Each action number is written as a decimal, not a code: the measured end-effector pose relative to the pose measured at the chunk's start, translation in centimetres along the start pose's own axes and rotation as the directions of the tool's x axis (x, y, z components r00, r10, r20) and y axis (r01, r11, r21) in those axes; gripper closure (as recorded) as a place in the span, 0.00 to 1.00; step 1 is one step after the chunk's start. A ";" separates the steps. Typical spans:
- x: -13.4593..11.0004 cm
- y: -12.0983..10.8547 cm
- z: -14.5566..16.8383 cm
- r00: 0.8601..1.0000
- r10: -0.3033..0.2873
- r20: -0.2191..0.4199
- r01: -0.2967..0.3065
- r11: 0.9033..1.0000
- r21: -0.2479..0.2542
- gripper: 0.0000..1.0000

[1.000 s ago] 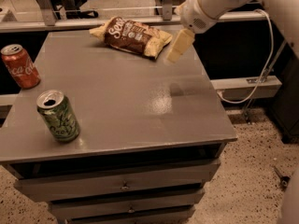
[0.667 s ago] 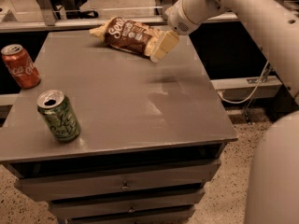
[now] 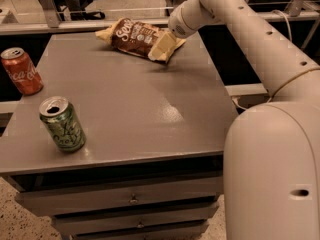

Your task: Move brown chip bag near coke can

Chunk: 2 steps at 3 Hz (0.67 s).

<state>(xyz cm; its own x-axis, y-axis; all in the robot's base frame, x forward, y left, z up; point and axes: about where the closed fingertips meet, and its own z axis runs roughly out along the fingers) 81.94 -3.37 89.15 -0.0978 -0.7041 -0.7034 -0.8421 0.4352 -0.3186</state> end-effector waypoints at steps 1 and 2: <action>-0.3 -0.1 1.6 0.999 0.047 -0.010 -0.047 0.999 -0.023 0.16; -0.6 0.1 2.6 0.996 0.081 -0.026 -0.082 0.996 -0.046 0.40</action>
Offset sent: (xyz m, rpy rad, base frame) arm 0.0221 0.0210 -0.0069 0.0397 0.1284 -0.0462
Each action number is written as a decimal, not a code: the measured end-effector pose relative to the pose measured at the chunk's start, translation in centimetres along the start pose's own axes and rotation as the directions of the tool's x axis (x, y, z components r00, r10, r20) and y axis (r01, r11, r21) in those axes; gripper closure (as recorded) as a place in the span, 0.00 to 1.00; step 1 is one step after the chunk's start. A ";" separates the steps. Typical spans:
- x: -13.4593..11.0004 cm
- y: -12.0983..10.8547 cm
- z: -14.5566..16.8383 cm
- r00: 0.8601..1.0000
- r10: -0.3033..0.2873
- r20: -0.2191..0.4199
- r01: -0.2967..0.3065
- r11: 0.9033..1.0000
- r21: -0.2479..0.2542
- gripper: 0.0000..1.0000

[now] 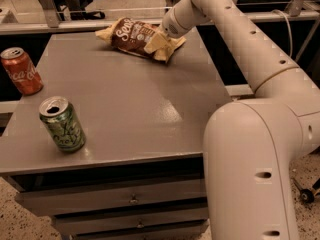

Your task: Move brown chip bag near coke can

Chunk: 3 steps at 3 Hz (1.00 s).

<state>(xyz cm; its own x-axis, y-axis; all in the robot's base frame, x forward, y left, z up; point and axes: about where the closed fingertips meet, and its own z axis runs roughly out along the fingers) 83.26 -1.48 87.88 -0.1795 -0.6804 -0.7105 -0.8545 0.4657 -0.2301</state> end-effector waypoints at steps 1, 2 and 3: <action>-0.1 0.0 0.1 1.000 0.021 -0.007 -0.021 1.000 0.001 0.64; -1.2 -0.5 -1.5 1.000 -0.014 -0.019 0.015 0.998 0.060 0.87; -2.7 -1.2 -4.5 0.998 -0.055 -0.021 0.057 0.987 0.149 1.00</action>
Offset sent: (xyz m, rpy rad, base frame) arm -0.0155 -0.0127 0.0616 -0.1011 -0.1551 -0.0816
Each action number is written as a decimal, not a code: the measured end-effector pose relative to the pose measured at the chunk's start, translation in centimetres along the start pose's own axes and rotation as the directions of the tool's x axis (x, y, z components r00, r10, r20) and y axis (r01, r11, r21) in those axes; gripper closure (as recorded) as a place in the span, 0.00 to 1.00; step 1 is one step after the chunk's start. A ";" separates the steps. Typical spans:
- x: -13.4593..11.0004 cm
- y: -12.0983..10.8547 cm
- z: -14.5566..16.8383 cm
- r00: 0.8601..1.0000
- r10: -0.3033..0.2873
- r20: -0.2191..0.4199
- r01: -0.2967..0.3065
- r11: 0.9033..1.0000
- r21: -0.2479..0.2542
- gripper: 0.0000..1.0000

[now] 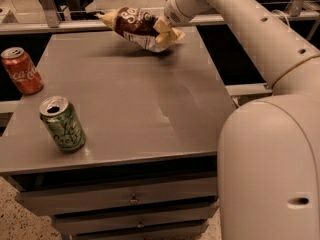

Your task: Move brown chip bag near coke can

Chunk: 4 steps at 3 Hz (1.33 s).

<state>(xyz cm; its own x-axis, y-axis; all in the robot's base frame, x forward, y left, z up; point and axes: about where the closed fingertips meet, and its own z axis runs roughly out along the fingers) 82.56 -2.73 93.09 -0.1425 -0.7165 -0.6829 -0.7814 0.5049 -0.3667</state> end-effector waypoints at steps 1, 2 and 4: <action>-1.6 -0.8 -3.4 0.999 -0.040 0.019 0.038 0.996 0.085 1.00; -3.6 -1.9 -7.9 0.995 -0.080 0.052 0.069 0.979 0.193 1.00; -4.9 -1.1 -6.3 0.992 -0.104 0.072 0.091 0.982 0.167 1.00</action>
Offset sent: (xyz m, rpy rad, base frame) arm -0.0520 -0.0424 0.1300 -0.0337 -0.3226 -0.1128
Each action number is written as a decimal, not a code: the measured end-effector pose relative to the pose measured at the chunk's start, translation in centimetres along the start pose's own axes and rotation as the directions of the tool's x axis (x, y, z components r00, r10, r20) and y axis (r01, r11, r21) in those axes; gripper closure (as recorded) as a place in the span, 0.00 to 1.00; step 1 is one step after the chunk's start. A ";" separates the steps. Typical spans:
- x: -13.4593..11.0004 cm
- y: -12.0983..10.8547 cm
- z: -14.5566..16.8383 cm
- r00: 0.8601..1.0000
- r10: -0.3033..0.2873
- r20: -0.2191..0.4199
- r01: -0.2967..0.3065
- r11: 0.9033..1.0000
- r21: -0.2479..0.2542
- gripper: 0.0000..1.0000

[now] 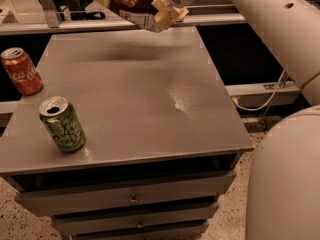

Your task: Move brown chip bag near coke can

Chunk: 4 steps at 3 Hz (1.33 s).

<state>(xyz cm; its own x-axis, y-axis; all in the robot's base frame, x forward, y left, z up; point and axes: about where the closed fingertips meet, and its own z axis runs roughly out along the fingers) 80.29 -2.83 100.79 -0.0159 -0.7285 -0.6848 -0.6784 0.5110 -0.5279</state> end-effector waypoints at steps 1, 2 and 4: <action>-3.1 2.8 1.5 0.996 -0.074 0.042 0.076 0.996 -0.040 1.00; -6.7 7.0 2.4 0.983 -0.157 0.099 0.167 0.982 -0.093 1.00; -8.6 13.5 4.5 0.975 -0.194 0.105 0.210 0.962 -0.177 1.00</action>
Offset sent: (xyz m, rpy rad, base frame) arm -0.0592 0.1578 -0.0078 -0.0937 -0.0771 0.3401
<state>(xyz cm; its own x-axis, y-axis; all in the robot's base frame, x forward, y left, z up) 74.60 12.39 97.24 0.1928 -0.7619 -0.6183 -0.7854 0.2579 -0.5627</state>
